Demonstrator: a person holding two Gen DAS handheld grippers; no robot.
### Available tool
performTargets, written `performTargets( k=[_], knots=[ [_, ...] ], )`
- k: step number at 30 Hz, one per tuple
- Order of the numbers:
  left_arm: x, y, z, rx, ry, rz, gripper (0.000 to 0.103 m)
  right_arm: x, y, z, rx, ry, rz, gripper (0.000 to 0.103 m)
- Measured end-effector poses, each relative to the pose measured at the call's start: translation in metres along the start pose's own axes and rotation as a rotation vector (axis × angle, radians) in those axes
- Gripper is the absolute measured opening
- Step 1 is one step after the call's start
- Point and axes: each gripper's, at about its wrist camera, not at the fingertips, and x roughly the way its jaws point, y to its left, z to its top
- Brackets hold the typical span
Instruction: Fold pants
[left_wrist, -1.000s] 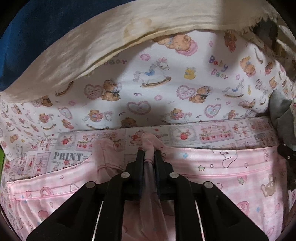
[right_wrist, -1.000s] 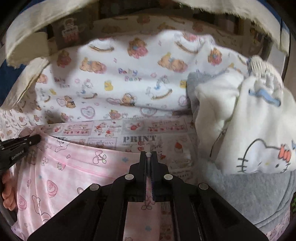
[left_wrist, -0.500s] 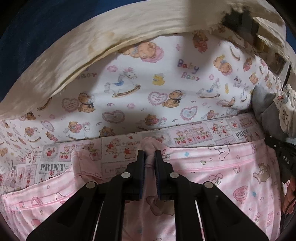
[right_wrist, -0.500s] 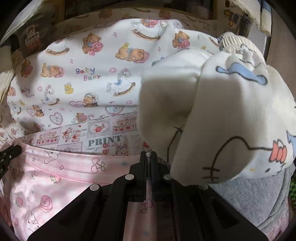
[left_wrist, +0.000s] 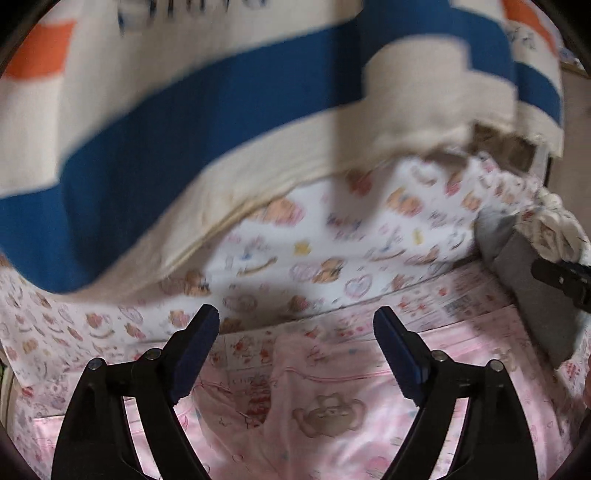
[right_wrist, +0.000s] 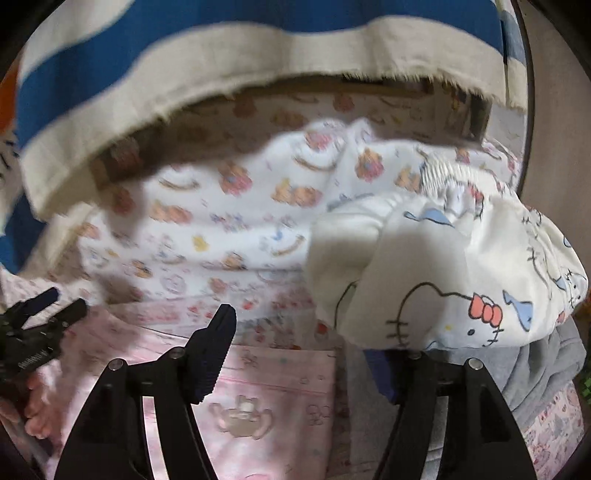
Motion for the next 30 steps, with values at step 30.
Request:
performTargets(
  k=[30],
  knots=[
    [-0.309, 0.033, -0.236, -0.135, -0.195, 0.199, 0.089, -0.272, 0.064, -0.209, -0.113, -0.331, 0.176, 0.075]
  ],
)
